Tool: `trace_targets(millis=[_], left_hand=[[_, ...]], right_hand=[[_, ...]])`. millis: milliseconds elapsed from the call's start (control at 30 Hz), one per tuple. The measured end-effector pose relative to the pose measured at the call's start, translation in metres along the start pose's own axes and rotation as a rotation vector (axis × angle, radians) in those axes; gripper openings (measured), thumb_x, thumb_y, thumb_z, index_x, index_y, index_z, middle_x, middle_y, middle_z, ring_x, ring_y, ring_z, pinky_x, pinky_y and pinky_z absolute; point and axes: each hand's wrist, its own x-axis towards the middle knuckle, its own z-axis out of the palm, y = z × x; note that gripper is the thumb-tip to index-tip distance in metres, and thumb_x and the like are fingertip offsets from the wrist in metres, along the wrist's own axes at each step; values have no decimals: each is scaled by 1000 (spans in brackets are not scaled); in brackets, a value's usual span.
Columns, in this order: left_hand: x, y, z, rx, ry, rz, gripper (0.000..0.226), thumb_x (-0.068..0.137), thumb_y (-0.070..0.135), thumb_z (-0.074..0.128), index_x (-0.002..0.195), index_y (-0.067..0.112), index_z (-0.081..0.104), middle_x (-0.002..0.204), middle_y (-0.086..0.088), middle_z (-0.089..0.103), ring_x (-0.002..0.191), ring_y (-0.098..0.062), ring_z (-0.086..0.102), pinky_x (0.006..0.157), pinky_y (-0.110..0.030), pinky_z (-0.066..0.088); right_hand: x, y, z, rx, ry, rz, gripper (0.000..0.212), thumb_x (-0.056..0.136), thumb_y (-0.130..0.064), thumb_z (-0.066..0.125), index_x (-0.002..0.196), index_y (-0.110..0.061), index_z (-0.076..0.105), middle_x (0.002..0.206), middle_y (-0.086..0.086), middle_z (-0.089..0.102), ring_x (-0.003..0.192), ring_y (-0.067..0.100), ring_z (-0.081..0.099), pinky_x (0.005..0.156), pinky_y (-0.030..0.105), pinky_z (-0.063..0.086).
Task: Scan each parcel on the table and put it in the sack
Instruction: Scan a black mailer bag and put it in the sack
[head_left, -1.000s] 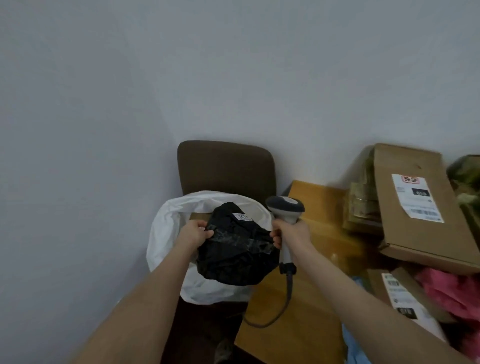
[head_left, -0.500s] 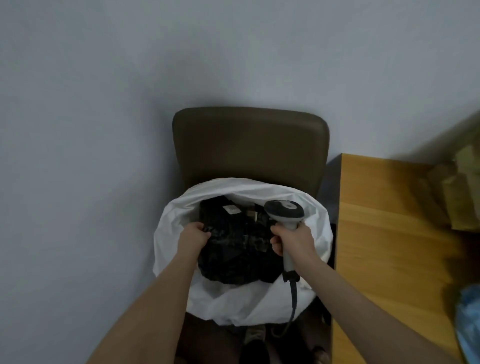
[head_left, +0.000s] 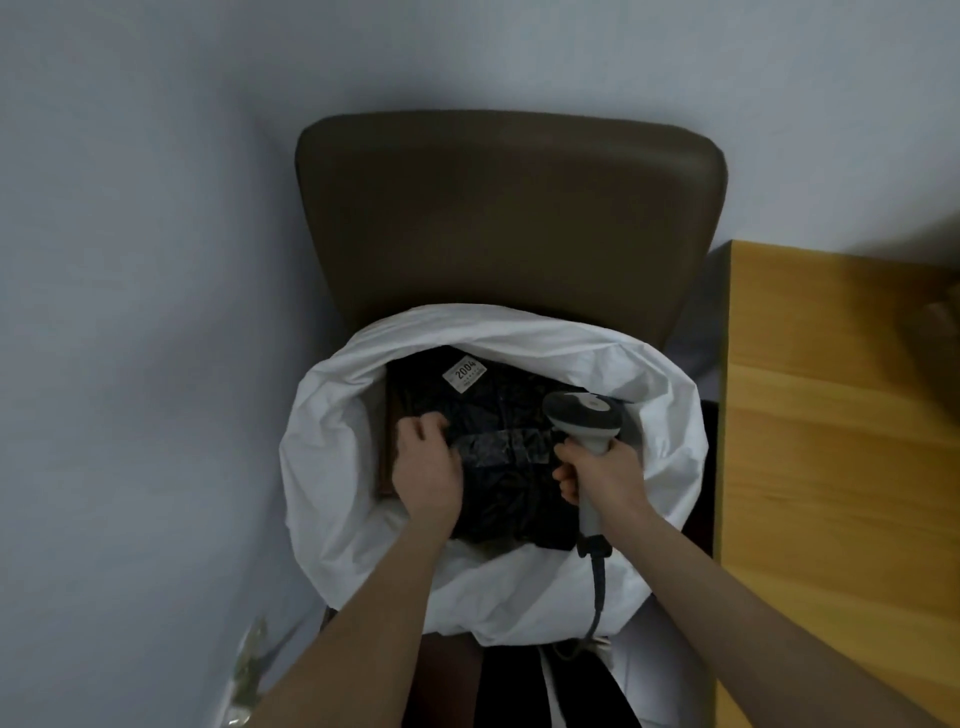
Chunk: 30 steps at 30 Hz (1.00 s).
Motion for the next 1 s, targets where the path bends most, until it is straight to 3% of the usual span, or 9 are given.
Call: trace_targets(millis=[100,167,233,567,767,1000], left_hand=[[3,7,14,213,-278,281,58,84,35,66,136,33,40,137,-5,32,124,-29,40,92,-41,46],[3,6,19,352,-496,280,76,84,42,68,147,38,26,151,-5,21,137,-30,26,109,-45,33],[5,8,16,406,-570,239,79,84,41,68,149,37,22,155,-7,18,141,-31,20,113,-47,27],[-1,111,-62,318,-379,480,49,91,22,59,137,17,44,141,-9,35,127,-27,39,95,-39,44],[-45,187,-108,306,-248,619,48,92,12,51,139,17,42,139,-8,36,128,-27,37,97,-39,42],[-140,256,-137,336,-159,697,46,93,11,51,138,14,41,137,-10,38,124,-27,40,91,-36,45]], right_hand=[[-1,-2,1,17,1,5,9,84,-8,67,78,-1,63,50,5,62,39,12,53,45,25,47],[-5,-5,-3,33,5,7,8,84,-6,66,79,0,64,50,5,62,39,11,52,43,24,47],[-10,-11,-11,47,29,1,9,84,-5,65,76,-3,64,49,4,62,39,11,53,43,23,47],[-76,-61,-65,249,133,24,14,86,-5,64,74,0,60,47,8,58,38,16,50,44,25,46],[-128,-81,-121,426,88,35,9,91,-8,61,89,0,61,52,10,54,42,18,47,46,29,45],[-190,-70,-220,421,87,-50,7,91,-8,62,90,-1,59,59,11,55,44,18,48,44,27,44]])
